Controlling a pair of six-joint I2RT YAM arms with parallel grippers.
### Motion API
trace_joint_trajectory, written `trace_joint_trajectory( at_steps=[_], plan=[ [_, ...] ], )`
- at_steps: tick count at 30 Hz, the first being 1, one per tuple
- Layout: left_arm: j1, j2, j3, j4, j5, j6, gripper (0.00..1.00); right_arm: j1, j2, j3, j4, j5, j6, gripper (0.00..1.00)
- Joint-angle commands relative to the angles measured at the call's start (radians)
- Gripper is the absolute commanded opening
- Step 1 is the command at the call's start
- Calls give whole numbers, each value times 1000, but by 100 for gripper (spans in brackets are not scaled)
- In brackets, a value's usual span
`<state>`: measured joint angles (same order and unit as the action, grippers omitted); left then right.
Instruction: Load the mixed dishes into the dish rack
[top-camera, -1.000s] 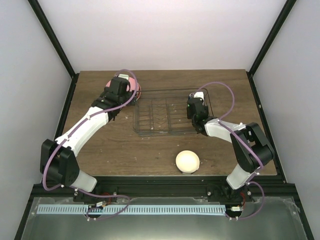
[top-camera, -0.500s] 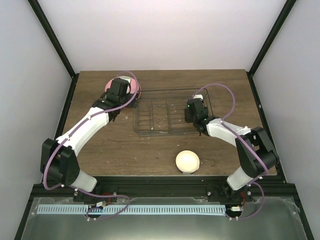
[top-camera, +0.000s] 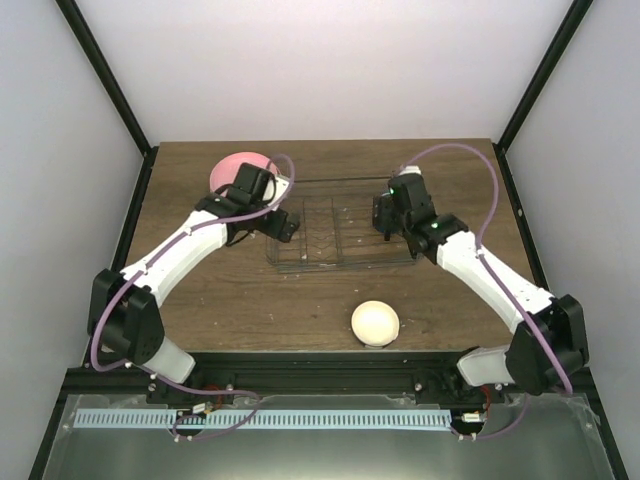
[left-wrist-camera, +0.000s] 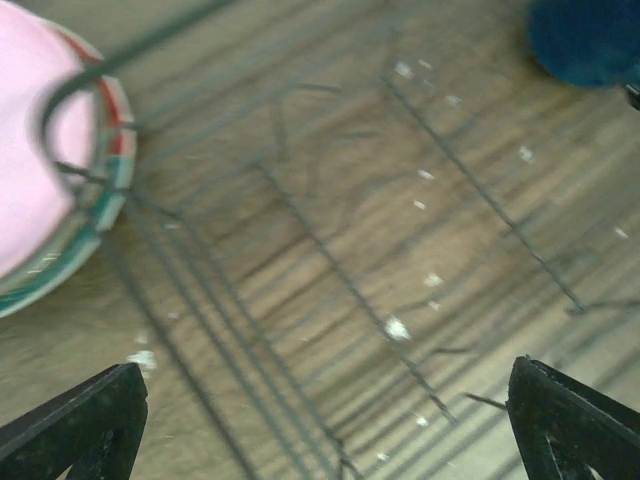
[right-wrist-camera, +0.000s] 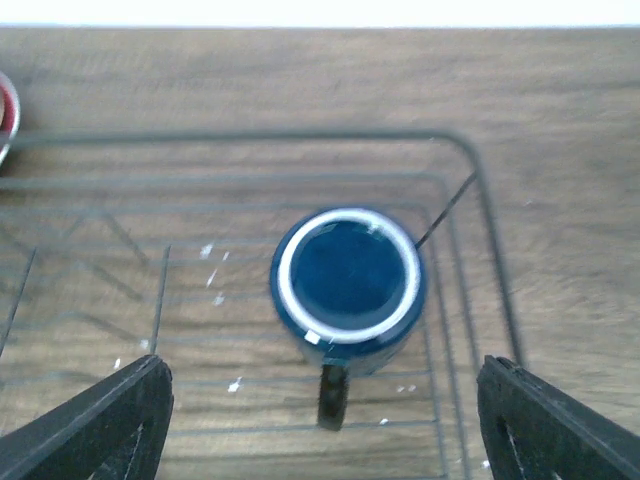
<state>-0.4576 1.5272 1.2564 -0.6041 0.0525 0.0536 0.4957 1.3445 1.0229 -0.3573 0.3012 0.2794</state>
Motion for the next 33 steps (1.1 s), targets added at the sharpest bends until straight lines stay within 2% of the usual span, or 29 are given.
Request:
trace_joint_trajectory(
  at_steps=[1, 4, 11, 17, 23, 33],
  plan=[
    [-78, 37, 64, -165, 116, 91, 100, 2, 27, 192, -214, 228, 85, 85],
    [-132, 70, 83, -217, 168, 108, 100, -43, 152, 385, -360, 301, 147, 85],
    [-190, 156, 178, -275, 307, 122, 100, -261, 280, 561, -304, 44, 209, 86],
    [-266, 260, 254, -330, 336, 163, 100, -354, 455, 795, -395, -39, 158, 90],
    [-330, 326, 323, -386, 318, 183, 100, -394, 491, 820, -412, -55, 130, 91],
    [-447, 304, 289, -428, 253, 159, 100, -422, 462, 779, -400, -20, 74, 91]
  ],
)
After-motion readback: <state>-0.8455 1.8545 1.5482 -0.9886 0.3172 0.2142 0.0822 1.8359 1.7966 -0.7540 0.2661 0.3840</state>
